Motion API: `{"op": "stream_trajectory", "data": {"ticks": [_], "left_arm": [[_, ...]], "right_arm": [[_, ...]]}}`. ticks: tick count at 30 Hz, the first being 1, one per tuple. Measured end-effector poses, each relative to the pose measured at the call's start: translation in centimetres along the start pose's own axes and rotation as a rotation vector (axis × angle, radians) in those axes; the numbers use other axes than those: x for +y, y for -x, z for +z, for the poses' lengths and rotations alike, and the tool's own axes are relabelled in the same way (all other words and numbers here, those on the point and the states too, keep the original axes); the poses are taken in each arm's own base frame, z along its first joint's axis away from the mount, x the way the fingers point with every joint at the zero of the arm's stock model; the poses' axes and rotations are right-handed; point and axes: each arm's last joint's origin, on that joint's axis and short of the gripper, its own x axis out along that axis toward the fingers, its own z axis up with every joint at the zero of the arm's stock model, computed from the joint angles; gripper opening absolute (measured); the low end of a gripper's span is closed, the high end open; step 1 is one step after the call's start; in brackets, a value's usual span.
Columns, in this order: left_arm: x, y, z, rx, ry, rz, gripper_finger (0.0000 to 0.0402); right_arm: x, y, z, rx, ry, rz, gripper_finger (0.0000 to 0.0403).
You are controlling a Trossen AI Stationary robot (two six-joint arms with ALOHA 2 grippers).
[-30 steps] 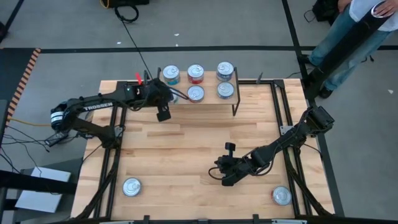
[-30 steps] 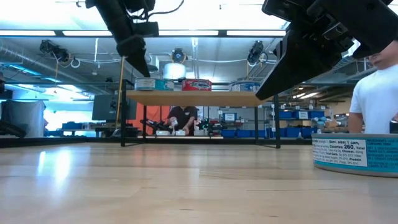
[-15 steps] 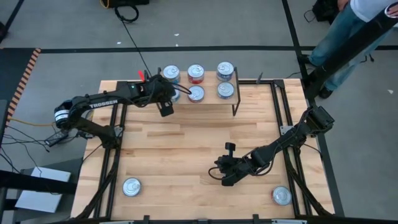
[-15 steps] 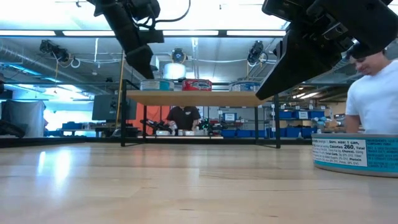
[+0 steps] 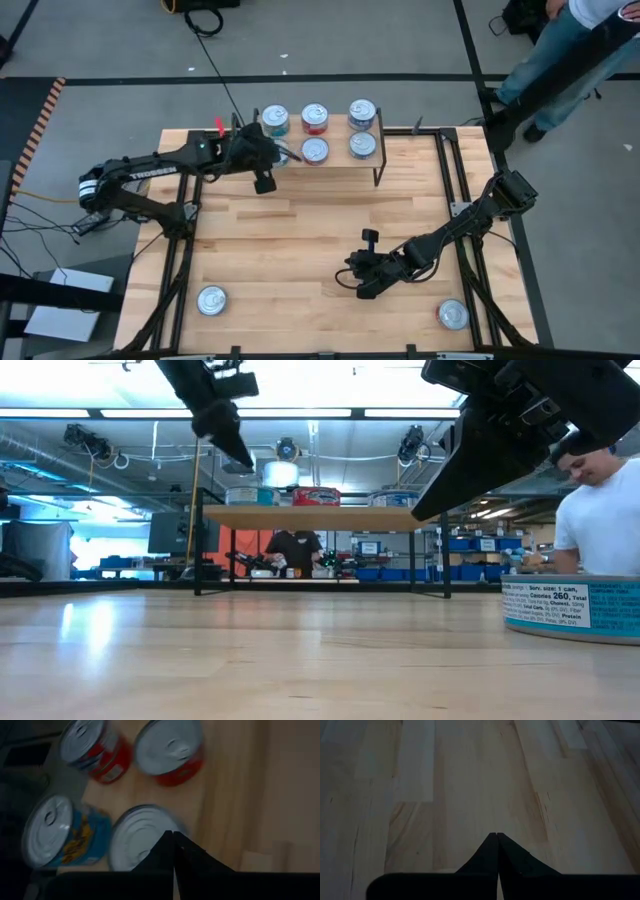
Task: Stack canned seafood by type on shelf
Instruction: Put the yellow blue tuna can on the shelf aligned with the other yellow blue tuna can, then stack the blue tuna can on top of the other blue tuna can on the shelf
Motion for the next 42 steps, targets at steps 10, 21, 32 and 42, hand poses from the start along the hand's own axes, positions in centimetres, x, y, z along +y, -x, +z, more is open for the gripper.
{"op": "stream_trajectory", "data": {"ticks": [10, 21, 32, 42], "left_arm": [[-6.0, 3.6, -0.8, -0.098, -0.129, -0.197, 0.0005], [-12.3, 7.5, -3.8, 0.128, -0.135, -0.550, 0.0005], [-18.1, 9.9, -9.5, 0.402, -0.023, -0.725, 0.0005], [-22.2, 9.0, -14.9, 0.523, 0.070, -0.919, 0.0005]], "right_arm": [[0.0, 0.0, 0.0, 0.004, 0.001, 0.009, 0.0010], [0.1, 0.0, 0.0, 0.010, -0.002, 0.024, 0.0010], [0.1, 0.0, 0.0, 0.010, -0.002, 0.025, 0.0010], [0.1, 0.0, 0.0, 0.005, -0.005, 0.026, 0.0010]]}}
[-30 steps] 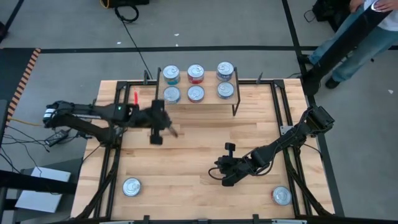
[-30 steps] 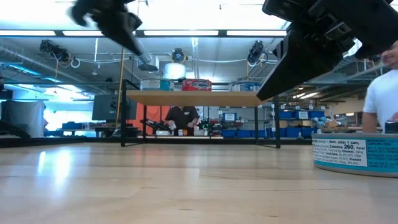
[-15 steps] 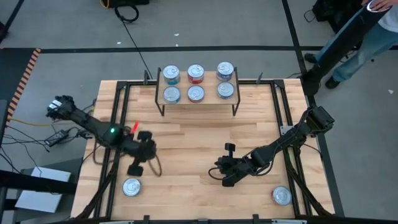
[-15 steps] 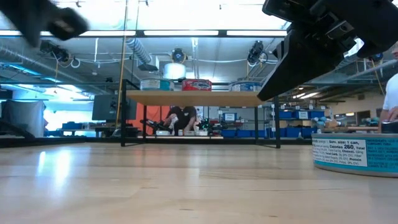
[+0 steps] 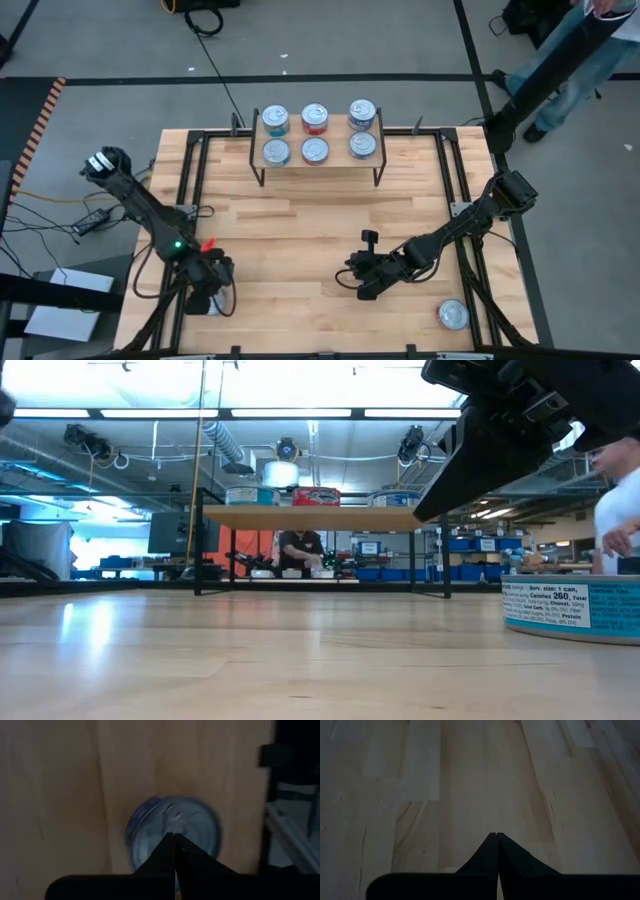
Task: Stack canned seafood by type on shelf
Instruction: Stack the blue tuna can on top of the other blue tuna can on the shelf
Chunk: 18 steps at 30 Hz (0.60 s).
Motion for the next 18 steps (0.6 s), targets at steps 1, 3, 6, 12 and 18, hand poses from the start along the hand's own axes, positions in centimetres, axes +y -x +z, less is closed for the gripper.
{"op": "stream_trajectory", "data": {"ticks": [1, 3, 6, 12, 18], "left_arm": [[0.2, -0.3, -0.3, 0.012, 0.015, 0.008, 0.0005], [0.5, -0.7, -0.8, 0.033, 0.036, 0.025, 0.0005], [0.8, -1.0, -1.1, 0.040, 0.050, 0.034, 0.0005], [1.3, -1.4, -0.5, 0.009, 0.086, 0.082, 0.0005], [1.9, -1.7, 0.7, -0.011, 0.097, 0.098, 0.0005]], "right_arm": [[0.0, 0.0, 0.0, -0.002, -0.001, 0.001, 0.0010], [0.0, 0.0, 0.0, -0.003, -0.002, 0.001, 0.0010], [0.0, 0.0, 0.0, -0.002, -0.001, 0.001, 0.0010], [0.0, 0.0, 0.0, -0.002, -0.001, 0.001, 0.0010], [0.0, 0.0, 0.0, -0.003, -0.001, 0.001, 0.0010]]}}
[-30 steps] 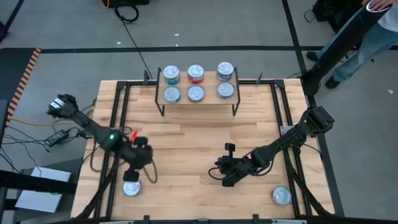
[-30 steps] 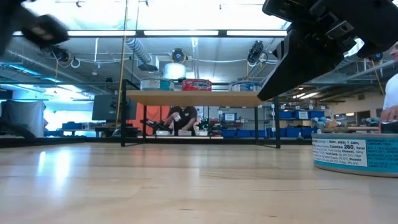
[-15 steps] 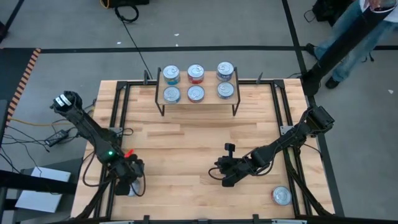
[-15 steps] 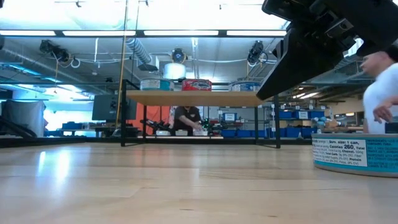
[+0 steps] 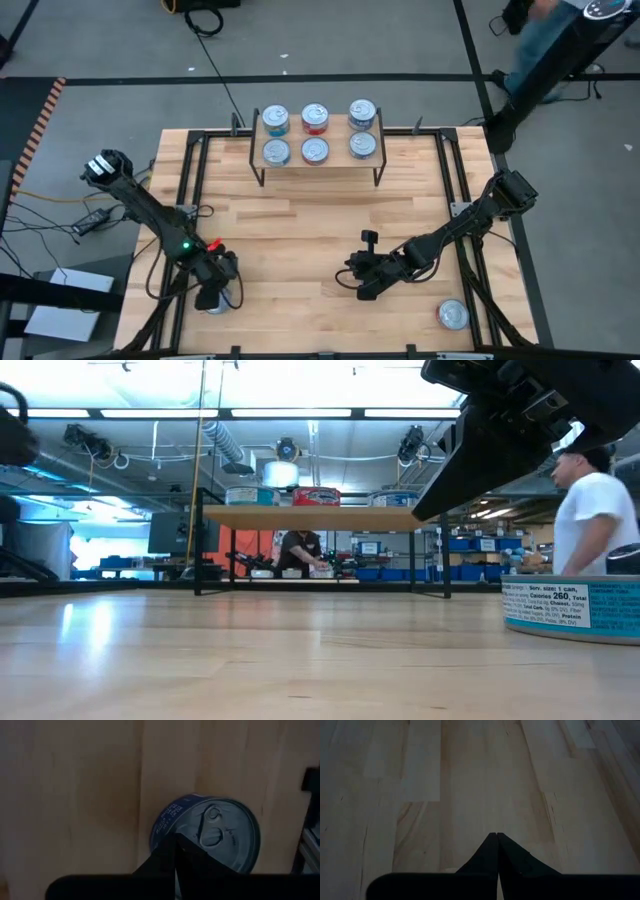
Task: Stack canned seafood by type on shelf
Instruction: Stack the blue tuna can on top of the other blue tuna can on the shelf
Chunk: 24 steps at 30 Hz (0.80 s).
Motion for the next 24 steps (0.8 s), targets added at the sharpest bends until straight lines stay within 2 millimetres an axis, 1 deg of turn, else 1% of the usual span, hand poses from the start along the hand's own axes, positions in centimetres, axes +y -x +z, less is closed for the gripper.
{"op": "stream_trajectory", "data": {"ticks": [8, 13, 19, 24], "left_arm": [[1.4, 0.5, 2.2, -0.175, 0.011, 0.140, 0.0005], [2.6, 0.5, 4.0, -0.283, 0.022, 0.222, 0.0005], [3.8, -0.3, 6.5, -0.370, -0.010, 0.269, 0.0005], [4.9, -1.0, 9.1, -0.504, -0.047, 0.325, 0.0005]], "right_arm": [[0.0, 0.0, 0.0, 0.000, 0.000, 0.000, 0.0010], [0.0, 0.0, 0.0, 0.000, 0.000, 0.000, 0.0010], [0.0, 0.0, 0.0, 0.000, 0.000, 0.000, 0.0010], [0.0, 0.0, 0.0, 0.000, 0.001, 0.000, 0.0010]]}}
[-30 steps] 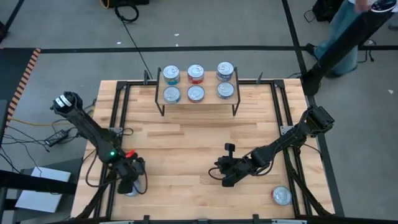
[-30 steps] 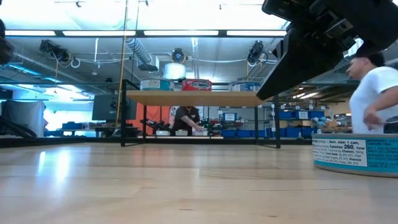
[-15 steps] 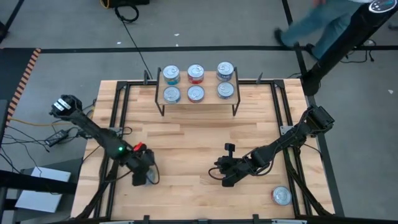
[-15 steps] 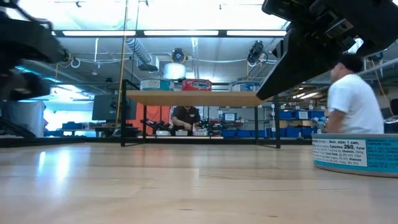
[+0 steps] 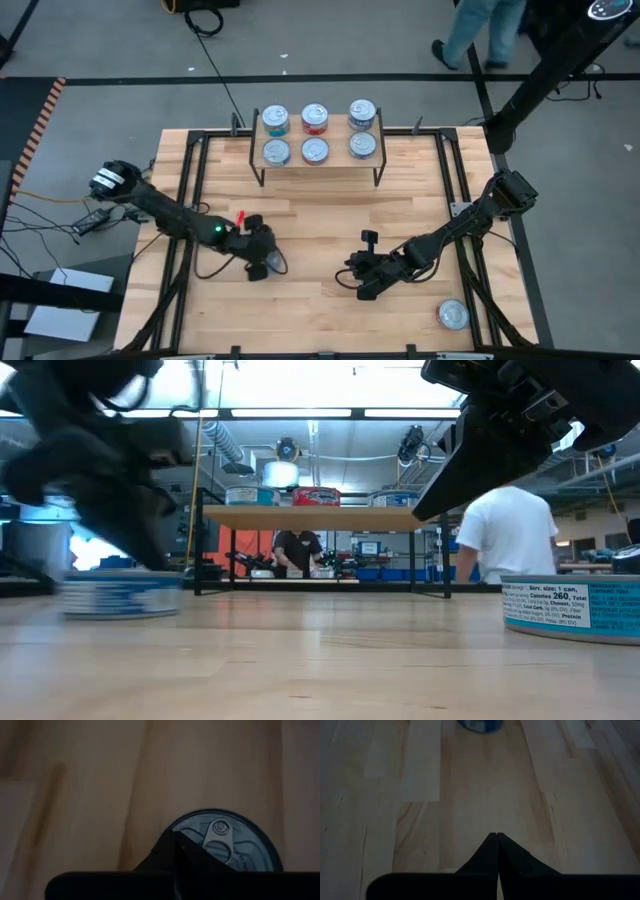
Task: Stack canned seafood by type on shelf
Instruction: Stack the blue tuna can on top of the other blue tuna can on the shelf
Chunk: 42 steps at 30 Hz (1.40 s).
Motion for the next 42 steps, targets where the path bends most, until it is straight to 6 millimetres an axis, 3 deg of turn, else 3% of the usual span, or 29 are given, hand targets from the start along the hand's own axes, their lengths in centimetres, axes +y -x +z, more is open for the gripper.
{"op": "stream_trajectory", "data": {"ticks": [13, 20, 23, 27, 35, 42], "left_arm": [[2.9, -5.5, 3.9, -0.276, -0.032, -0.004, 0.0005], [3.9, -7.6, 6.4, -0.310, -0.080, -0.032, 0.0005], [3.6, -7.5, 7.6, -0.321, -0.160, -0.016, 0.0005], [3.7, -5.6, 9.0, -0.370, -0.206, 0.019, 0.0005], [5.1, -2.8, 5.2, -0.436, -0.177, 0.077, 0.0005], [6.1, -3.0, 0.8, -0.515, -0.118, 0.068, 0.0005]], "right_arm": [[0.0, 0.0, 0.0, 0.001, 0.004, -0.001, 0.0010], [0.0, 0.0, 0.0, 0.002, 0.004, -0.001, 0.0010], [0.0, 0.0, -0.1, 0.005, 0.006, -0.002, 0.0010], [-0.1, 0.0, -0.3, 0.025, 0.018, -0.011, 0.0010], [-0.6, -0.4, 0.5, -0.016, -0.003, 0.002, 0.0013], [-1.6, -4.1, 2.1, -0.119, 0.022, 0.176, 0.0012]]}}
